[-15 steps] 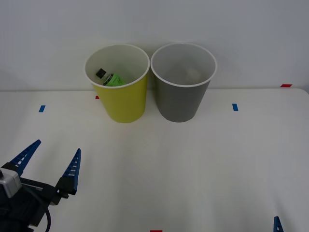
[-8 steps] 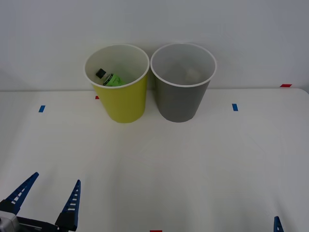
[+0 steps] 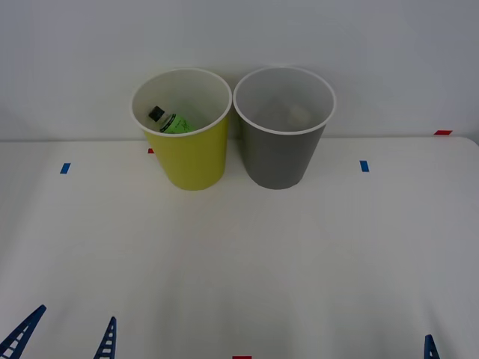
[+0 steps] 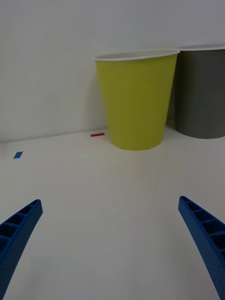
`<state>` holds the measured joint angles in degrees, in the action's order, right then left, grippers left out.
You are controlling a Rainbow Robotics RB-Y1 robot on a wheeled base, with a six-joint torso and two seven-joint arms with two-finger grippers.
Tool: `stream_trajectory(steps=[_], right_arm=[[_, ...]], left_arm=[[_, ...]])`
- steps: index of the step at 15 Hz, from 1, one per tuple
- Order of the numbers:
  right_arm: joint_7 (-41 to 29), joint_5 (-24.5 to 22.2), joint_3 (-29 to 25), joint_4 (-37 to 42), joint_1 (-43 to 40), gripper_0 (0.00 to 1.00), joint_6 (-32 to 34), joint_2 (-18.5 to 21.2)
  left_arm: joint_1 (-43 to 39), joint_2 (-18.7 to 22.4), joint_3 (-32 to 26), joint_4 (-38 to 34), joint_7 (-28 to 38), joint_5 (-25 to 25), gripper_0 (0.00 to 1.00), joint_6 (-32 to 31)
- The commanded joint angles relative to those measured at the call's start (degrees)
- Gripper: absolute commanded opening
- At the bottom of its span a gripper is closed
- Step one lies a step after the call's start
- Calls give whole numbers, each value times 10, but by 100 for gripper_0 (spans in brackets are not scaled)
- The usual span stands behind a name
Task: Put cans in the gray bin and PET bottles in the light green bin.
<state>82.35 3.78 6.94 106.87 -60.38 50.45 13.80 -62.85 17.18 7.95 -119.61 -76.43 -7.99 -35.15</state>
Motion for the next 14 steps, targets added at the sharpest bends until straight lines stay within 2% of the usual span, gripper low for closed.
stream_trajectory(steps=[1,14], right_arm=[[0,0,0,0,0,79,0,0],[0,0,0,0,0,79,0,0]], left_arm=[[-22,-10,-1,5,-2,-3,100,-4],[-25,-14,-2,6,-3,-2,100,-4]])
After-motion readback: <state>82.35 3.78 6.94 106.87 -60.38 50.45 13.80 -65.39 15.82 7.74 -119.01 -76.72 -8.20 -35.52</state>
